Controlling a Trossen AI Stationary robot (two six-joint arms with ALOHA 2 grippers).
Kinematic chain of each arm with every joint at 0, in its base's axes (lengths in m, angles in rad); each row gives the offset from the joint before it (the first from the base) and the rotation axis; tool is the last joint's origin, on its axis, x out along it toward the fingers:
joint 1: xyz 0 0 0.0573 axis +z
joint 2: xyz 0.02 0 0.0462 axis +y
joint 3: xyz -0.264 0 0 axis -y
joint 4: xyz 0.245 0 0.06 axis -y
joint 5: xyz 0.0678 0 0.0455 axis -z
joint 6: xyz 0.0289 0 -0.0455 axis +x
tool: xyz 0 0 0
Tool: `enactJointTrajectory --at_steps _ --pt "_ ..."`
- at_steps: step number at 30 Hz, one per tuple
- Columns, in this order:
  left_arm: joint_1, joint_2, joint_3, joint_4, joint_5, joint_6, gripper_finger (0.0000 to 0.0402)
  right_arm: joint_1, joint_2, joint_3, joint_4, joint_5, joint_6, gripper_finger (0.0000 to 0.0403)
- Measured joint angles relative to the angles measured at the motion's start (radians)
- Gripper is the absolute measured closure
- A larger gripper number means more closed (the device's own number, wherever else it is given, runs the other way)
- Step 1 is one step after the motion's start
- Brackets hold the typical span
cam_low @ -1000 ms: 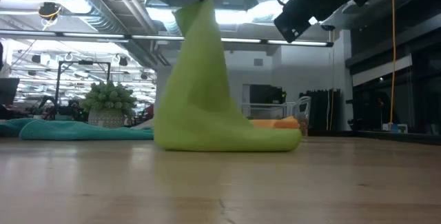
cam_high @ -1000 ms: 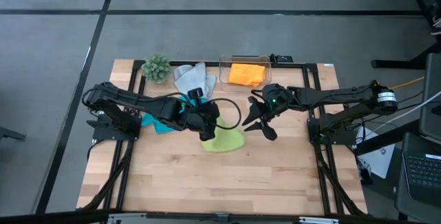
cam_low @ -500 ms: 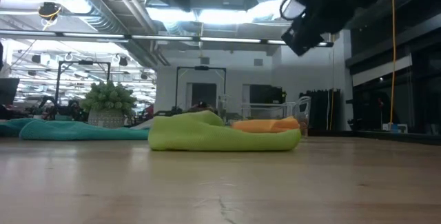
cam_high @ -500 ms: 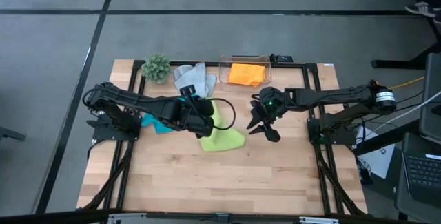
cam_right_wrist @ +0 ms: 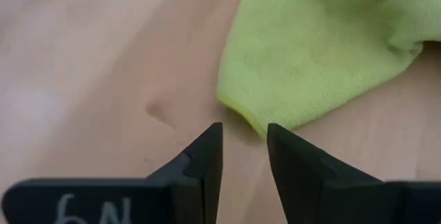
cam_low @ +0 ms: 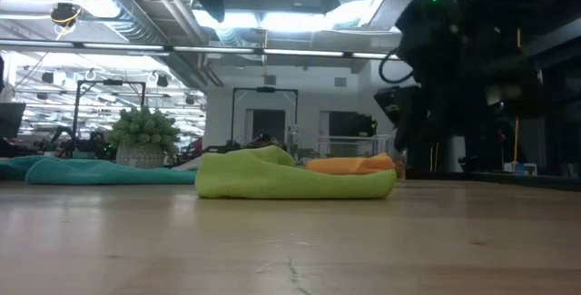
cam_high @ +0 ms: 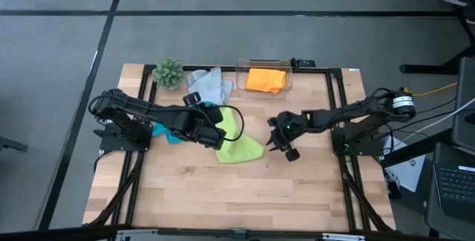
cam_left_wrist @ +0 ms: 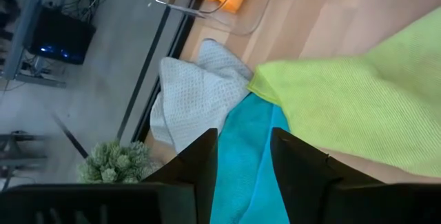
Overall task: Fold microfiber towels
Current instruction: Fold the green microfiber cloth
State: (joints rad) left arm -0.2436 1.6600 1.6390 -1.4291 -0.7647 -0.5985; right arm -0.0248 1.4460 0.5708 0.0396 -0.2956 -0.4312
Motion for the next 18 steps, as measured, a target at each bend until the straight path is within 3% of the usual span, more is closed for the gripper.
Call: enactJointTrajectory --at_steps 5,18 --pt "0.000 0.000 0.000 0.002 0.000 -0.001 0.0274 0.033 0.060 -0.023 0.090 0.050 -0.151 0.0286" --pt "0.001 0.000 0.000 0.009 0.000 -0.002 0.0274 0.064 0.159 -0.024 0.202 0.171 -0.154 0.0286"
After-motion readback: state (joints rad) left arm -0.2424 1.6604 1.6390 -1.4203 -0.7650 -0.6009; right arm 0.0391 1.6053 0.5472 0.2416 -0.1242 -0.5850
